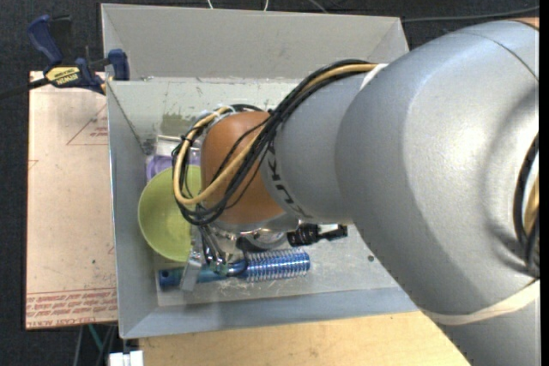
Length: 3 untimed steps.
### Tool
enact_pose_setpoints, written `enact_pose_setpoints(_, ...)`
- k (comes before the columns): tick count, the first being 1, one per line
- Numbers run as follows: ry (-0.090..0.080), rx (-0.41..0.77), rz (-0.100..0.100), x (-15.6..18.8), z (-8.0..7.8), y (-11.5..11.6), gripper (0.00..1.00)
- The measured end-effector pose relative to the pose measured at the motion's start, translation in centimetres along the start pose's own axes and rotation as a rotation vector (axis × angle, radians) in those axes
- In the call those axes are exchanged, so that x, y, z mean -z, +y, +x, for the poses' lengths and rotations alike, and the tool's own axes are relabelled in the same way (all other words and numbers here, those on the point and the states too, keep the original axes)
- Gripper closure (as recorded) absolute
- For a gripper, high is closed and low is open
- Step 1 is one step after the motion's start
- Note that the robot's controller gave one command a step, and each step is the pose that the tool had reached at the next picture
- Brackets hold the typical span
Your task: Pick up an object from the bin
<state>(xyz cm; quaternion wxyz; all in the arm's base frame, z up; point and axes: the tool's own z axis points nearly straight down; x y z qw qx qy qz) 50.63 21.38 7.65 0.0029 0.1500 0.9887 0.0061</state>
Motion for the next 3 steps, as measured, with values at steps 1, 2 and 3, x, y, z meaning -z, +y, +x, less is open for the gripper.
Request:
enact_pose_setpoints(1, -0.003, 0.003, -0.002, 0.0, 0.36, 0.4, 0.0)
enact_pose_setpoints(2, -0.001, -0.439, -0.016, 0.15, 0.03, 1.08, 1.0)
enact_pose_setpoints(3, -0.001, -0.44, -0.017, 0.19, 0.02, 1.1, 1.0)
